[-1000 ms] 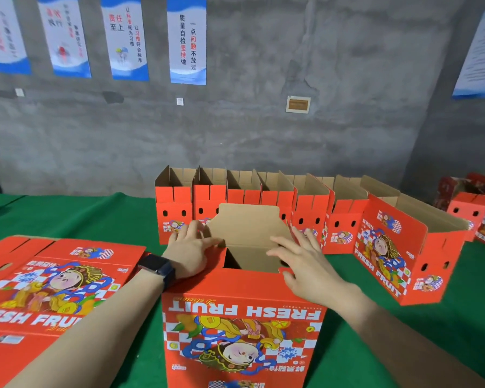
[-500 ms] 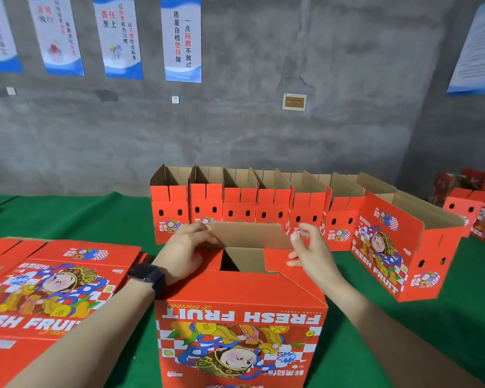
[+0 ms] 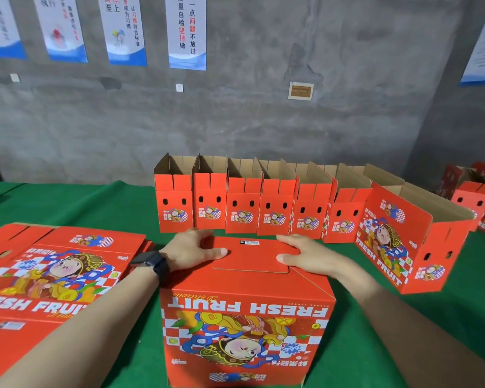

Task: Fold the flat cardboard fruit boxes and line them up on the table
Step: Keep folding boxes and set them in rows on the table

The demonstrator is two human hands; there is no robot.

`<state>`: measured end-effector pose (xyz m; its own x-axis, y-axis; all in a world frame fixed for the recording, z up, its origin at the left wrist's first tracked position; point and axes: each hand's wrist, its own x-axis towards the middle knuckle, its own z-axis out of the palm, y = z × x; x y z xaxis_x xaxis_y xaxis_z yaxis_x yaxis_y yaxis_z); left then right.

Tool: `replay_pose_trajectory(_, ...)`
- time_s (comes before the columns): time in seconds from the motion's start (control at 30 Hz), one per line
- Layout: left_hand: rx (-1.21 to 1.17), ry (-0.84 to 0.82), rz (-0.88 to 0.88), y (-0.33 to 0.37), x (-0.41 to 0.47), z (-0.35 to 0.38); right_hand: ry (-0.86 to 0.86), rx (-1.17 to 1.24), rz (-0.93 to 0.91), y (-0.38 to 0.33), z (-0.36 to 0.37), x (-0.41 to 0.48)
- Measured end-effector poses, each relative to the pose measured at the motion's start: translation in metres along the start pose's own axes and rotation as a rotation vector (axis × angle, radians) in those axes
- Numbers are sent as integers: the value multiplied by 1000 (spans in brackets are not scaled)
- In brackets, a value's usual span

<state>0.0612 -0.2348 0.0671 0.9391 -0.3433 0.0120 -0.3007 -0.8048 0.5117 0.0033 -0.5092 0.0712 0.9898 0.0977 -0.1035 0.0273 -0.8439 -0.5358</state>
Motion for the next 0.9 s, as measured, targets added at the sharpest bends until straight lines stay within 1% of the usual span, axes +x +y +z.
replay_pose_trajectory(0.03,-1,-18,-1,2,2,0,-48,39,11,2,-4,0)
replay_pose_trajectory(0.1,29,-23,-20,3,5,-1,-76,-10,10,2,-7,0)
replay_pose_trajectory(0.3,207,15,-61,8,6,4,80,-192,12,-7,7,4)
replay_pose_trajectory(0.43,231,20,-70,10,8,6,153,-300,6,-7,14,2)
replay_pose_trajectory(0.57,243,43,-69,10,9,7,168,-353,6,-9,16,4)
replay_pose_trajectory(0.67,261,42,-68,10,10,7,172,-370,3,-10,17,5)
replay_pose_trajectory(0.77,258,26,-55,9,10,6,136,-357,-11,-7,14,2)
replay_pose_trajectory(0.9,197,-12,-23,4,11,2,91,-243,1,-3,9,1)
